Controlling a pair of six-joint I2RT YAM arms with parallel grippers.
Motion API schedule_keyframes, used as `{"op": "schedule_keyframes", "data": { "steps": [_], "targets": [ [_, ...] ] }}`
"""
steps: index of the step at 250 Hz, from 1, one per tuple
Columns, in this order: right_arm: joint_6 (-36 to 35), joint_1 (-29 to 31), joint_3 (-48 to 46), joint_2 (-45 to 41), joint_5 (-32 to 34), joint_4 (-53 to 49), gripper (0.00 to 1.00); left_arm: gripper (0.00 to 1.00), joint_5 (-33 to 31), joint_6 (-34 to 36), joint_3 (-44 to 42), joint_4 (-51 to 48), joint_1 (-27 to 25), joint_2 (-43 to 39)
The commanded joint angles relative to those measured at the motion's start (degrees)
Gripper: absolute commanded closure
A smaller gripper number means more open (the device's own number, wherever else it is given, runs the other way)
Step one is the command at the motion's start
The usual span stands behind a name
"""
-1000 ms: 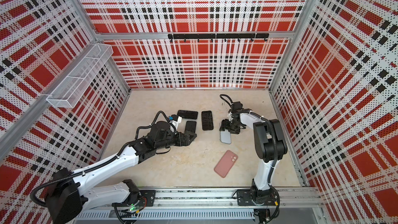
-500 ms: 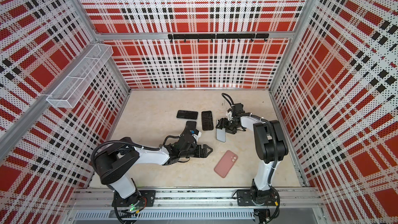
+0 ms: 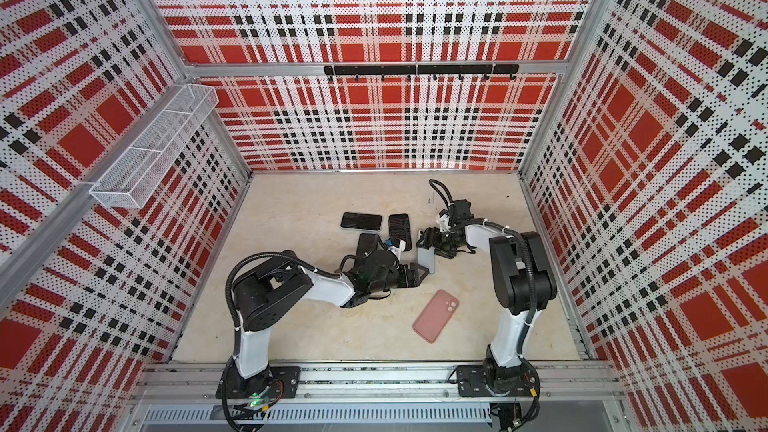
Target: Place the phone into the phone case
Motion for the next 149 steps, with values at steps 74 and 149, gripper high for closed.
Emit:
{"op": "schedule_keyframes", "data": {
  "steps": [74, 149],
  "targets": [
    [0.5, 0.2, -3.8, 1.7, -0.1, 0.9, 0.43, 0.69, -2.8, 0.2, 5.9, -0.1, 1.3, 6.5],
    [1.3, 0.2, -4.4, -0.2, -0.2, 1.3, 0.36, 0.93, -3.0, 2.4, 5.8, -1.6, 1.8, 4.5]
  ]
}}
